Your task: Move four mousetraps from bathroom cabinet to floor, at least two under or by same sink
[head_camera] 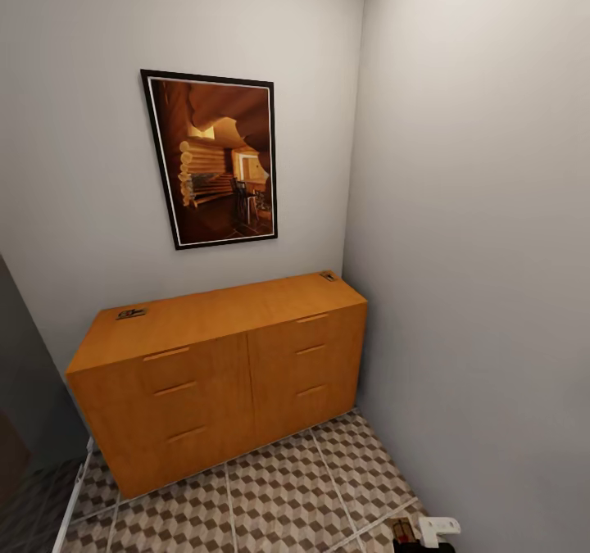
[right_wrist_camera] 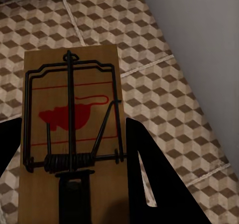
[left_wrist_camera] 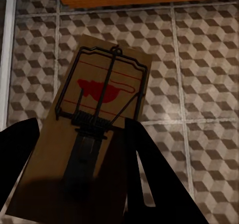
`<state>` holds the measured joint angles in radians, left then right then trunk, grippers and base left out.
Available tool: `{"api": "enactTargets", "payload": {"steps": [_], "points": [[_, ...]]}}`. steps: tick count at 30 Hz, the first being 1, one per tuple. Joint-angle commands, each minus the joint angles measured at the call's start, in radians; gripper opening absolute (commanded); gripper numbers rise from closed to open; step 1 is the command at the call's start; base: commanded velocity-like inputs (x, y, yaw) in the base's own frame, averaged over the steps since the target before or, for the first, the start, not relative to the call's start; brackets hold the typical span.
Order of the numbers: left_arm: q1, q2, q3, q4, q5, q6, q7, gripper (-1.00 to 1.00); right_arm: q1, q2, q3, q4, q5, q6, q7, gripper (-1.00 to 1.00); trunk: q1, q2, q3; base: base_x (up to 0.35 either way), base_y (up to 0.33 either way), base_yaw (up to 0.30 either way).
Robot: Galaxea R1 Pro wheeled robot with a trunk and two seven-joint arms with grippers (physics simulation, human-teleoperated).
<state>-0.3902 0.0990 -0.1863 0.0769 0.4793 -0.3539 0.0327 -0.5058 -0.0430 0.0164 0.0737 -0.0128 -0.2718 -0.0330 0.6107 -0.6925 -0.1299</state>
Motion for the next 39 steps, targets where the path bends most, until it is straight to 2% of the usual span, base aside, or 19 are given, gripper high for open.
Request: {"api": "enactTargets", "payload": {"steps": [1, 39], "points": [[-0.002, -0.001, -0.008, 0.003, 0.004, -0.005, 0.001, -1.00, -0.002, 0.000, 0.002, 0.004, -0.005, -0.007, 0.000, -1.00, 0.000, -0.002, -0.002, 0.000, 0.000, 0.085], [0.019, -0.006, -0.008, 0.004, 0.001, -0.005, -0.004, -1.00, -0.002, -0.001, 0.002, 0.004, -0.004, -0.006, -0.004, -1.00, 0.000, -0.002, -0.002, 0.000, 0.000, 0.289]]}}
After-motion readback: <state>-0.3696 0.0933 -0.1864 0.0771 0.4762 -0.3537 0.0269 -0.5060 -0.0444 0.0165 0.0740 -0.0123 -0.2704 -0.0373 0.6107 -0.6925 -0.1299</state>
